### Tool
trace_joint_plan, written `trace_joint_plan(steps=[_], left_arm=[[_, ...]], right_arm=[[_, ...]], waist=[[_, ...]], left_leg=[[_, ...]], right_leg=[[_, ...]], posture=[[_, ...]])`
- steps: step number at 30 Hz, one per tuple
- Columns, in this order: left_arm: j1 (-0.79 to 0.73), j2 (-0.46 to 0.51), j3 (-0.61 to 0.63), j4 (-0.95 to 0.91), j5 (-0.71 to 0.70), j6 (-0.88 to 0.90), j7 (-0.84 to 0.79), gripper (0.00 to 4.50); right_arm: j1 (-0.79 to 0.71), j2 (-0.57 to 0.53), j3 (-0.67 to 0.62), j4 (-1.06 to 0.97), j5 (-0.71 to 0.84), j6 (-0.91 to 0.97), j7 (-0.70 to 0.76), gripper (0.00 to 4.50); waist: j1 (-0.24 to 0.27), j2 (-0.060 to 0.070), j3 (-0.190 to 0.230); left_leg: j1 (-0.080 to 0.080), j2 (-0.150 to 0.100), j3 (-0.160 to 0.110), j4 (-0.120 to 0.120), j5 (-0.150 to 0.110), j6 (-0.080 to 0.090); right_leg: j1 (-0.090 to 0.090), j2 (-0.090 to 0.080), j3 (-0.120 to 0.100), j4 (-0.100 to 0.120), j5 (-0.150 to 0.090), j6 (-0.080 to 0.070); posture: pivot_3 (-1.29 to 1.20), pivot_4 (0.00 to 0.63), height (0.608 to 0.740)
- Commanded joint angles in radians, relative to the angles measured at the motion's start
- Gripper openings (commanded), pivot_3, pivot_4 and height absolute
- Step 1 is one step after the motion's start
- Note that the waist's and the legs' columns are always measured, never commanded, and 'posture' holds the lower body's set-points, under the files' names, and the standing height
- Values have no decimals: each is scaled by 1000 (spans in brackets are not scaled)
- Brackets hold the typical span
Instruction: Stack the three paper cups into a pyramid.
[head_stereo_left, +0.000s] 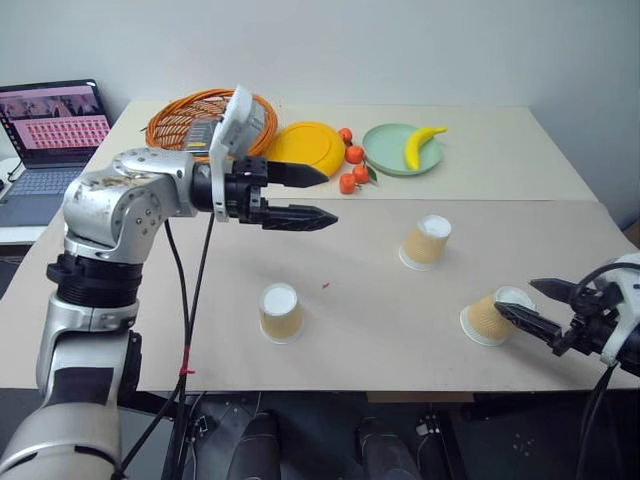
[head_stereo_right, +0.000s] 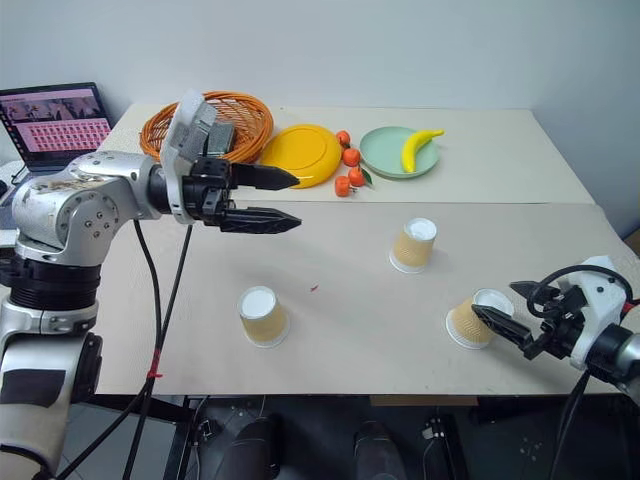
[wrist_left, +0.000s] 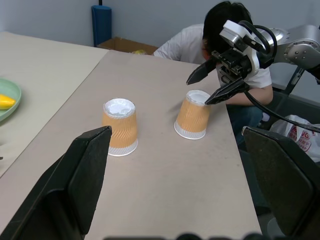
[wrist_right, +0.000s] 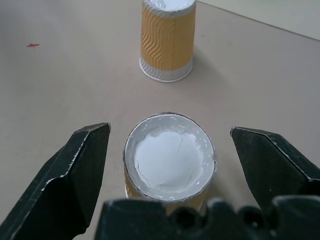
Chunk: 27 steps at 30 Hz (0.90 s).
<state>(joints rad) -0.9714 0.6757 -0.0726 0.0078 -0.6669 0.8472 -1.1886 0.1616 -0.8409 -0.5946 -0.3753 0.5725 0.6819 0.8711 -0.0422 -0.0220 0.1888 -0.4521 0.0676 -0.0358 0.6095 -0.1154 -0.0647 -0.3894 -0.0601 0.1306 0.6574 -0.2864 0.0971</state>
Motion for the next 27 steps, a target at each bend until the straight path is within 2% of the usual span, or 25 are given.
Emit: trace_joint_plan(steps=[1,11,17,18,24,27], left_arm=[[1,22,40,-42,-2,-13,4,4462],[2,23,44,-52,-2,-12,14,4462],[8,22,44,-63,-3,-12,24,4500],[8,22,44,-63,-2,-12,25,4500],[9,23,47,-64,-1,-16,34,4500],[21,24,54,-76,-6,-15,40,4500]], right_arm=[[-15,-13,4,14,-12,-42,2,4500],[-13,-10,37,46,-23,-70,6,4500],[-33,-28,72,54,-31,-72,15,2811],[-39,-32,79,57,-40,-77,12,2679],[-143,-74,125,41,-26,-47,16,2679],[-260,-110,188,22,12,4,28,2679]], waist=[[0,0,0],[-1,0,0],[-2,0,0],[-1,0,0],[-4,0,0],[-6,0,0]], left_leg=[[0,0,0,0,0,0],[0,0,0,0,0,0],[0,0,0,0,0,0],[0,0,0,0,0,0],[0,0,0,0,0,0],[0,0,0,0,0,0]], right_leg=[[0,0,0,0,0,0],[0,0,0,0,0,0],[0,0,0,0,0,0],[0,0,0,0,0,0],[0,0,0,0,0,0],[0,0,0,0,0,0]], posture=[[0,150,732],[0,150,732],[0,150,732],[0,150,732],[0,150,732],[0,150,732]])
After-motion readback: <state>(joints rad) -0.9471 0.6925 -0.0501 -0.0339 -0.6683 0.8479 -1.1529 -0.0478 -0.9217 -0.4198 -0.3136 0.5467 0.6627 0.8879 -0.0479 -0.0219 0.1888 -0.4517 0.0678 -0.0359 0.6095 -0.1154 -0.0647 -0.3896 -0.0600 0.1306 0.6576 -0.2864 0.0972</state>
